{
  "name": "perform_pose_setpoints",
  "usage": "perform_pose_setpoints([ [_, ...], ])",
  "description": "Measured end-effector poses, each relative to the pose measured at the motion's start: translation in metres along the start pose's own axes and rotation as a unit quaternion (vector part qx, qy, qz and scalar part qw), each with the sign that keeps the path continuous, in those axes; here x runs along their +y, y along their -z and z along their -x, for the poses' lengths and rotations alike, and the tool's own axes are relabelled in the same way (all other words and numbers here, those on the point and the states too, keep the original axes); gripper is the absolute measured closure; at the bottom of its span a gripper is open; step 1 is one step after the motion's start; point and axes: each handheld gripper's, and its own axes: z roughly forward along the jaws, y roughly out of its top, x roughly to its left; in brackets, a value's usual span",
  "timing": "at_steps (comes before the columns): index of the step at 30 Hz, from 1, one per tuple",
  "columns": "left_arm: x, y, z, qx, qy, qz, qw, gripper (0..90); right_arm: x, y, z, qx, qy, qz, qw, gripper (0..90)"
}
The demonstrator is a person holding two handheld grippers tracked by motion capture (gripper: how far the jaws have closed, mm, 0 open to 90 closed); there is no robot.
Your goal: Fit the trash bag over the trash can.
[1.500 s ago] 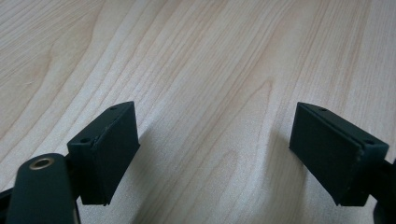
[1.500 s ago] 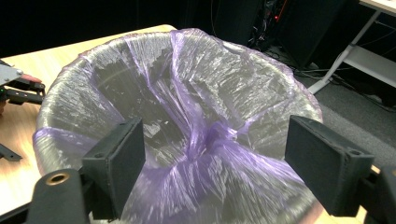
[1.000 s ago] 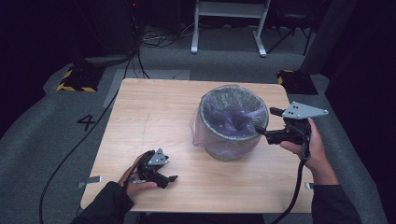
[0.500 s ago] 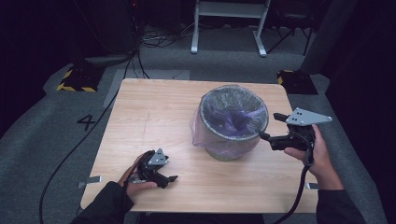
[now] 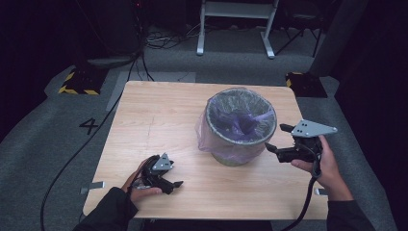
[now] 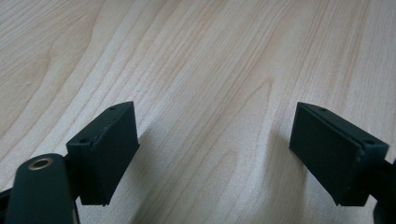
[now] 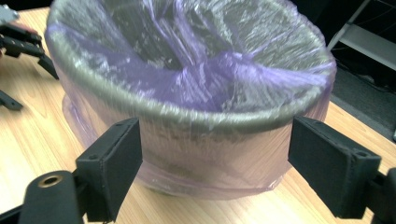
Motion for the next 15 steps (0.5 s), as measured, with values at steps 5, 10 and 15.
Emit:
perform_pose_setpoints([
  [5, 0.0, 0.0, 0.0, 0.0, 0.0, 0.0, 1.0, 15.0, -0.009, -0.006, -0.001, -0.003, -0.005, -0.014, 0.9999, 18.1],
  [10, 0.0, 0.0, 0.0, 0.0, 0.0, 0.0, 1.0, 15.0, -0.015, -0.01, -0.003, -0.006, -0.007, -0.025, 0.9996, 18.2],
  [15, 0.0, 0.0, 0.0, 0.0, 0.0, 0.0, 1.0, 15.0, -0.021, -0.014, -0.006, -0.005, -0.008, -0.037, 0.9993, 18.4],
])
